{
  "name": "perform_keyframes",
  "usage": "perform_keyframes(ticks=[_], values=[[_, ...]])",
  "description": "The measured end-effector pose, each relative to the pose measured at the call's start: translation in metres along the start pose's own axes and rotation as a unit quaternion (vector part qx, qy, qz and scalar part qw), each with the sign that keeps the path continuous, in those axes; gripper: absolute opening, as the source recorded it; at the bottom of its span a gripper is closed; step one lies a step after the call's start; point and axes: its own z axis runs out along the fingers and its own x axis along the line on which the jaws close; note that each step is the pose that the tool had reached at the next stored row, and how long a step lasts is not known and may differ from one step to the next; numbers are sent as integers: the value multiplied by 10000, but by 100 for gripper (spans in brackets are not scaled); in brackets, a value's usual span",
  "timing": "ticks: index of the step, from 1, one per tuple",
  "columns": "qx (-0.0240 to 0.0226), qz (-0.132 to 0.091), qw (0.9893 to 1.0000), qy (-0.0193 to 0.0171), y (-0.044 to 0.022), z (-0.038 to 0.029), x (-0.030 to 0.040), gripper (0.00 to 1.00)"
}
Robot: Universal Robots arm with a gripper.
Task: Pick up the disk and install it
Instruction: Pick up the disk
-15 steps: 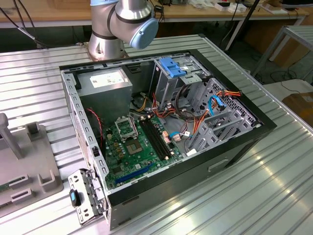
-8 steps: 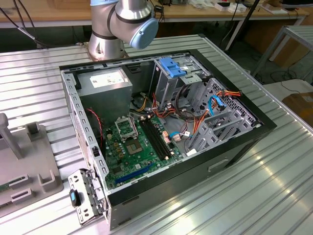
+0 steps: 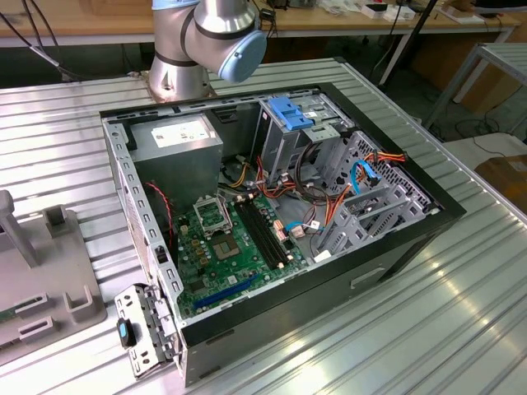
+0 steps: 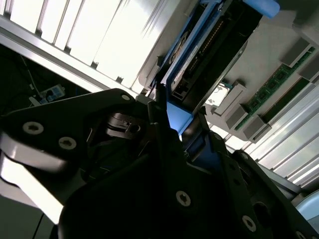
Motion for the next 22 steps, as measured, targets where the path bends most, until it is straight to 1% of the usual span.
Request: perform_keyframes(ticks=[4,10,12,15,16,17,18,19,20,21,22], values=[[0,0,10000,0,1,-7,0,36],[0,0,10000,0,1,-141,1,36],[0,0,10000,0,2,-217,1,36],[0,0,10000,0,3,-362,2,36],[0,0,10000,0,3,-389,3,36],[1,0,10000,0,3,-472,3,36],[0,0,10000,0,4,-510,3,36],[0,0,10000,0,4,-566,4,36],[0,0,10000,0,5,-683,4,36],[0,0,10000,0,5,-707,5,36],[0,0,10000,0,5,-750,5,36]])
